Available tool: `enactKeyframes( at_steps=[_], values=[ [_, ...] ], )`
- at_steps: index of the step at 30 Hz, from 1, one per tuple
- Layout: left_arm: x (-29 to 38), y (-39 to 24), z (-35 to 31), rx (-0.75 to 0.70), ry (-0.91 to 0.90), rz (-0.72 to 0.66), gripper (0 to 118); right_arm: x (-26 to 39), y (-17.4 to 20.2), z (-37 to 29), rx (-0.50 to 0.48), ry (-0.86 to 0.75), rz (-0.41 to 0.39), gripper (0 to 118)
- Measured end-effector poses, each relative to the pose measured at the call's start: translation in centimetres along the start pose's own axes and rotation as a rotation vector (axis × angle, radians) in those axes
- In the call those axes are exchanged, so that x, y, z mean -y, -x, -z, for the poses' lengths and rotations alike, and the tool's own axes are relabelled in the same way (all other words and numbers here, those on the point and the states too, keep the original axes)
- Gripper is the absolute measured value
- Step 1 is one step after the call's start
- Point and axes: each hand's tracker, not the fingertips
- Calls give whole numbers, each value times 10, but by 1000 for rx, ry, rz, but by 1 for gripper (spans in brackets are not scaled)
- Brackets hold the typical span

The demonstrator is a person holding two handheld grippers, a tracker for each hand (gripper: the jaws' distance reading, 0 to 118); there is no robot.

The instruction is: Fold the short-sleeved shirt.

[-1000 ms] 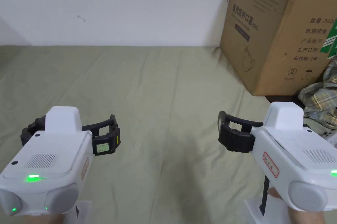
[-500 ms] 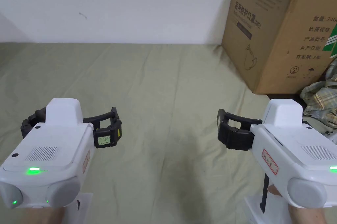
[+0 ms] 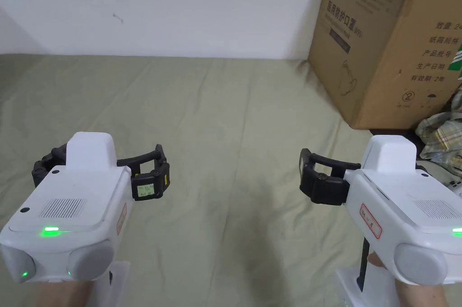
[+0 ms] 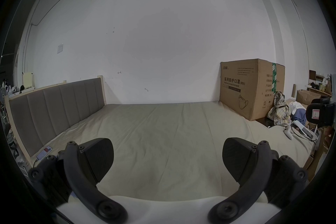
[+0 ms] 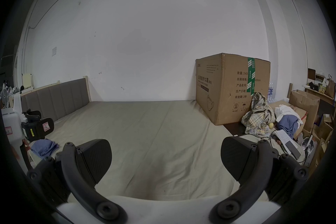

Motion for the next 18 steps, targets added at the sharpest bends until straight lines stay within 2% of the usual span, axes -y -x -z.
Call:
enactKeyframes(
  at_steps=[18],
  values=[
    [2, 0, 1, 1, 4, 8, 118, 2, 0, 1, -1, 0, 3, 118]
  ],
)
